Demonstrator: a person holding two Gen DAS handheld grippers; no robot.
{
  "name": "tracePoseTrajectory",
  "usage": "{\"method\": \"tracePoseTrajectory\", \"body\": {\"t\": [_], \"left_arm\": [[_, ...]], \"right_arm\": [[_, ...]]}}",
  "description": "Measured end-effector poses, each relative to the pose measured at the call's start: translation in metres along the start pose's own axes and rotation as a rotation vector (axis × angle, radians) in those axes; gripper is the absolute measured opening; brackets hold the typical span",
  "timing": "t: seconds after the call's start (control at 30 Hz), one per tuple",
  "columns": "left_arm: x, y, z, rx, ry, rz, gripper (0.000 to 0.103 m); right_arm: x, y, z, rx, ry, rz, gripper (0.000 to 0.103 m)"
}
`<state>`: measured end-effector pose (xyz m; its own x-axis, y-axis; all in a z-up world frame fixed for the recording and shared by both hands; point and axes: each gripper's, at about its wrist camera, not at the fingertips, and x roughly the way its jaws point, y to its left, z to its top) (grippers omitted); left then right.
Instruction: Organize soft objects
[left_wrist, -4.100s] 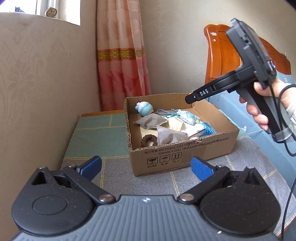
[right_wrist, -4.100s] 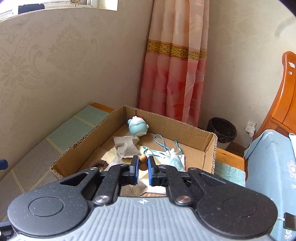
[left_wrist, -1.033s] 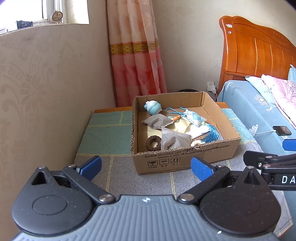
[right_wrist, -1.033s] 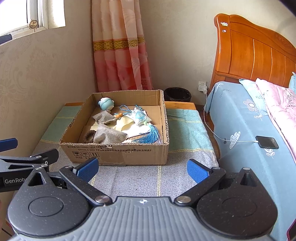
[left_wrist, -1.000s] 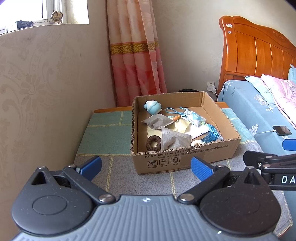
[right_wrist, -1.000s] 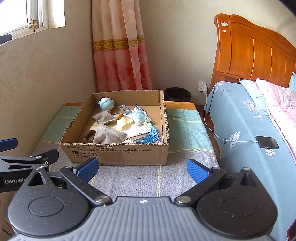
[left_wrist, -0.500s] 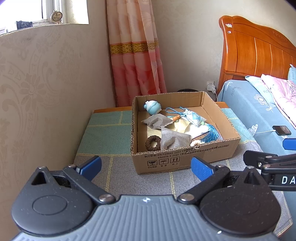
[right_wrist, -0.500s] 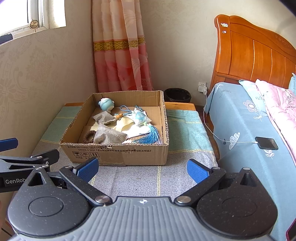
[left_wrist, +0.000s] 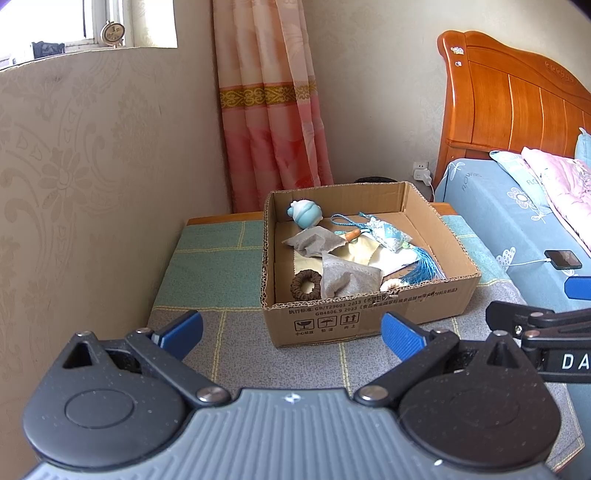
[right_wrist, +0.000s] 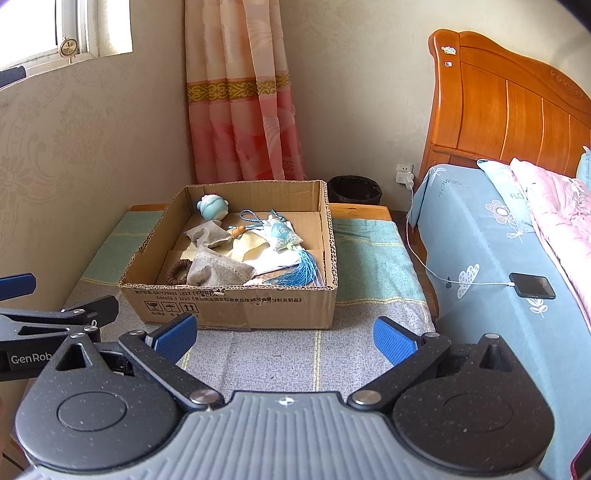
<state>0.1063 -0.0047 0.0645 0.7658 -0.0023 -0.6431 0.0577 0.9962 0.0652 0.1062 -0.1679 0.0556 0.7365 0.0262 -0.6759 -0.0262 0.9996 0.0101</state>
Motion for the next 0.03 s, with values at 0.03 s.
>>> {"method": "tracePoseTrajectory", "body": {"t": [0.03], "left_arm": [[0.0, 0.0001, -0.0001, 0.0, -0.001, -0.001, 0.102]], "right_arm": [[-0.0003, 0.0001, 0.0, 0.0, -0.001, 0.0, 0.103]]}}
